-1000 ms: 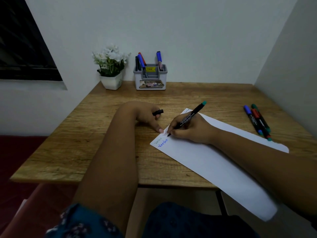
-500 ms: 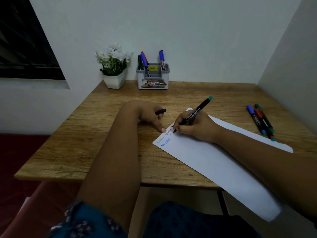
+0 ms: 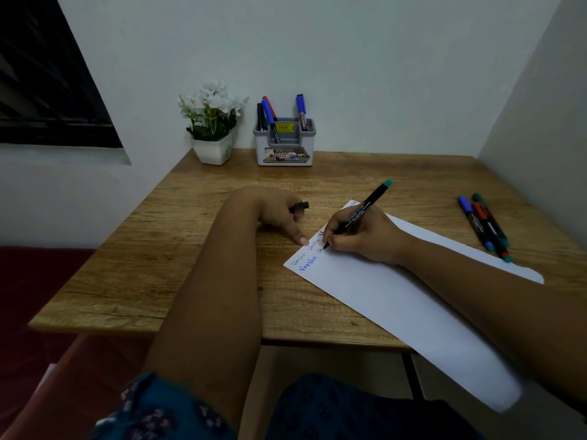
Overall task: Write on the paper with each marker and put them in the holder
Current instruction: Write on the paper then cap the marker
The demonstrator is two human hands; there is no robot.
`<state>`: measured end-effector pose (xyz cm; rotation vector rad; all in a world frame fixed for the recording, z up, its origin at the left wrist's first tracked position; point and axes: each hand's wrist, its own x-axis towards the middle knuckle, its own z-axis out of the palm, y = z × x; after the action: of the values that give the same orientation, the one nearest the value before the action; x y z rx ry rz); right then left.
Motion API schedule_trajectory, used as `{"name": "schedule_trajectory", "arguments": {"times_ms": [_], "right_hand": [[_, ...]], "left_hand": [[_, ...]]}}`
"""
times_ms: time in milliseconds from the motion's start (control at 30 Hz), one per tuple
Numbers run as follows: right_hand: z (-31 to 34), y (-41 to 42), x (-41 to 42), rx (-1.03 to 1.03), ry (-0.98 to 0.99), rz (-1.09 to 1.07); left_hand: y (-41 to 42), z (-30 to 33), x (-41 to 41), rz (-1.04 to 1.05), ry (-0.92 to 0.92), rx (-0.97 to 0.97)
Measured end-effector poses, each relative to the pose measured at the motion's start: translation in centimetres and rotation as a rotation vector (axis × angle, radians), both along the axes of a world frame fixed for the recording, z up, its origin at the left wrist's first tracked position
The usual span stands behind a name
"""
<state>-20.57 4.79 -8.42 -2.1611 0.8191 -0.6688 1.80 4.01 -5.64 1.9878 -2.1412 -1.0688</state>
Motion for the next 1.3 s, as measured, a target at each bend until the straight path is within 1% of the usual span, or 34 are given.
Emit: {"name": "schedule_trajectory", "arguments": {"times_ms": [267, 467, 800, 1000, 1300], "right_hand": [[-0.06, 0.09, 0.04, 0.002, 0.000, -0.012], [-0.13, -0.21, -0.10, 0.018, -0.059, -0.064], [0.26, -0.03, -0.10, -0.009, 0.012, -0.027], [0.12, 0.06, 0.00, -0.025, -0.010, -0.042], [0.00, -0.08, 0.06, -0.060, 0.009, -0.056]], "left_hand": [[-0.10, -0.04, -0.01, -0.011, -0.014, -0.001], [-0.01, 0.06, -0.06, -0.014, 0.013, 0.007], [0.28, 0.25, -0.20, -0.002, 0.022, 0.013], [0.28, 0.26, -0.23, 0.000, 0.023, 0.015], [0.19, 0.05, -0.10, -0.013, 0.040, 0.007]]}}
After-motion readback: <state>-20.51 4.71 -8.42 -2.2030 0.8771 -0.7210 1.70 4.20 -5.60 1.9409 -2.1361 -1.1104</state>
